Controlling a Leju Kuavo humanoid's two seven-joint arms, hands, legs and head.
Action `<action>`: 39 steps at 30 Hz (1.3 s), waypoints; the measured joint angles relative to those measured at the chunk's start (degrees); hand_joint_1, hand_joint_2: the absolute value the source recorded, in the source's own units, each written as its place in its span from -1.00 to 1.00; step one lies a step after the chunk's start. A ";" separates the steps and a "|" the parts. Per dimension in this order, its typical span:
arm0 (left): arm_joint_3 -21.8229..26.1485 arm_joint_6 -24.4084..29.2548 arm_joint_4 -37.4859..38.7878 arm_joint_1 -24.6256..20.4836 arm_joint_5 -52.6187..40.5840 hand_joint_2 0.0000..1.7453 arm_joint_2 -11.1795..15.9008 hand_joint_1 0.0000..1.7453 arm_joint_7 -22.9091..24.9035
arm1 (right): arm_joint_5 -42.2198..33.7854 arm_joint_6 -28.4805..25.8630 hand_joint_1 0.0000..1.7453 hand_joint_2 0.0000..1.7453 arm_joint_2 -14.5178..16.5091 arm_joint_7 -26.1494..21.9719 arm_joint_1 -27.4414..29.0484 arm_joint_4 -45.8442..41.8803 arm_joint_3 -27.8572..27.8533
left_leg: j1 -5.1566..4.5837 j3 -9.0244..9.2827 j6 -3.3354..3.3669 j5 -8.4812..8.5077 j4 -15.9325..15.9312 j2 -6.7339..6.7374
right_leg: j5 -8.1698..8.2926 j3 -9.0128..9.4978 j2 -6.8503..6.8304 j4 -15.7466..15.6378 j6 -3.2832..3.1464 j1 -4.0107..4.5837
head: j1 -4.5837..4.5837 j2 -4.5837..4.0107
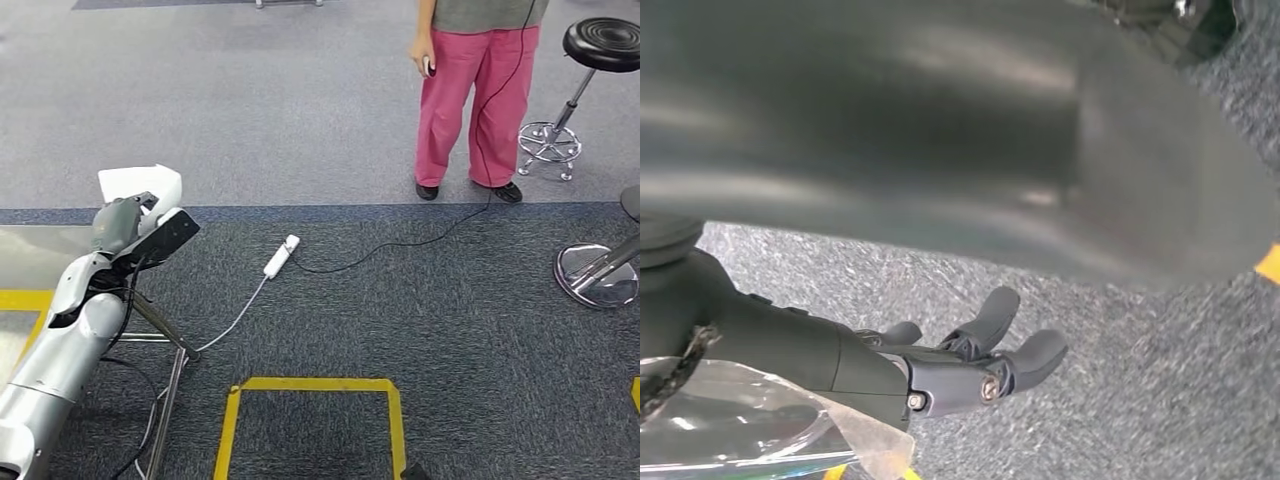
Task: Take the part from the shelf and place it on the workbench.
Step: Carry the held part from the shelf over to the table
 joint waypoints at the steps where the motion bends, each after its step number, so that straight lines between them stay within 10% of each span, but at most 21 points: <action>1: 0.00 -0.05 -0.09 -0.02 -0.01 1.00 -0.03 1.00 0.14 | 0.01 0.00 -1.00 -1.00 -0.02 0.00 0.06 -0.08 -0.08 | 0.14 0.21 0.04 0.12 -0.41 -0.02 | -0.40 -0.29 -0.03 0.44 0.20 0.01 | 0.00 0.00; 7: -0.07 -0.48 -0.23 0.15 -0.01 1.00 -0.24 1.00 0.69 | 0.04 0.03 -1.00 -1.00 -0.04 -0.40 0.35 -0.17 -0.63 | 0.46 0.69 0.41 0.04 -1.08 -0.07 | -5.74 -8.52 0.03 15.30 1.20 -0.17 | 0.37 -0.01; 12: -0.04 -0.74 -0.31 0.27 -0.01 1.00 -0.19 1.00 1.51 | 0.16 0.24 -1.00 -1.00 -0.03 -0.04 0.34 -0.27 -1.14 | 0.55 0.72 -0.82 -1.11 0.21 -0.34 | 0.82 -1.96 0.30 1.64 1.38 -0.56 | 0.43 0.00; 17: -0.02 -0.75 -0.51 0.35 -0.10 1.00 -0.10 1.00 1.70 | 0.34 0.26 -1.00 -1.00 -0.02 0.00 0.56 -0.33 -1.38 | 0.74 0.03 -1.66 -2.59 2.45 -0.32 | 0.40 -0.65 0.41 0.60 -0.19 -0.43 | 0.43 0.00; 22: 0.00 -0.98 -0.69 0.83 -0.15 1.00 -0.08 1.00 2.22 | 0.65 0.36 -1.00 -1.00 -0.03 0.35 0.65 -0.35 -1.60 | 0.99 -8.00 -2.22 -7.33 17.12 -0.20 | -0.72 0.67 0.38 0.56 -0.94 -0.26 | 0.25 -0.01; 27: 0.15 -1.00 -0.94 0.86 -0.24 1.00 0.03 1.00 2.38 | 0.95 0.36 -1.00 -1.00 -0.02 0.44 0.70 -0.81 -1.79 | 0.11 -2.71 -0.22 1.45 3.44 -0.01 | -2.32 2.77 0.40 0.15 -0.51 -0.06 | 0.28 0.00; 32: 0.43 -0.93 -1.58 0.67 -0.27 1.00 0.14 1.00 2.43 | 1.15 0.64 -1.00 -1.00 0.06 0.49 0.81 -1.23 -1.92 | -0.14 0.54 0.84 0.47 -1.02 -0.06 | -2.15 2.83 -0.11 1.63 0.72 -0.14 | 0.29 0.01; 37: 0.52 -0.77 -1.64 0.92 -0.28 1.00 0.15 1.00 2.26 | 1.18 0.79 -1.00 -1.00 0.08 0.00 0.72 -1.22 -2.05 | 0.03 2.61 1.29 -0.93 -1.43 -0.21 | -6.80 -6.97 0.03 15.42 1.39 -0.10 | 0.51 0.00; 39: 0.52 -0.78 -1.63 1.24 -0.27 1.00 0.13 1.00 2.27 | 1.22 0.84 -1.00 -1.00 0.06 0.04 0.91 -1.20 -2.23 | 0.06 3.62 1.06 -1.66 -1.39 -0.34 | -4.02 -7.41 0.00 12.40 1.56 -0.13 | 0.55 -0.01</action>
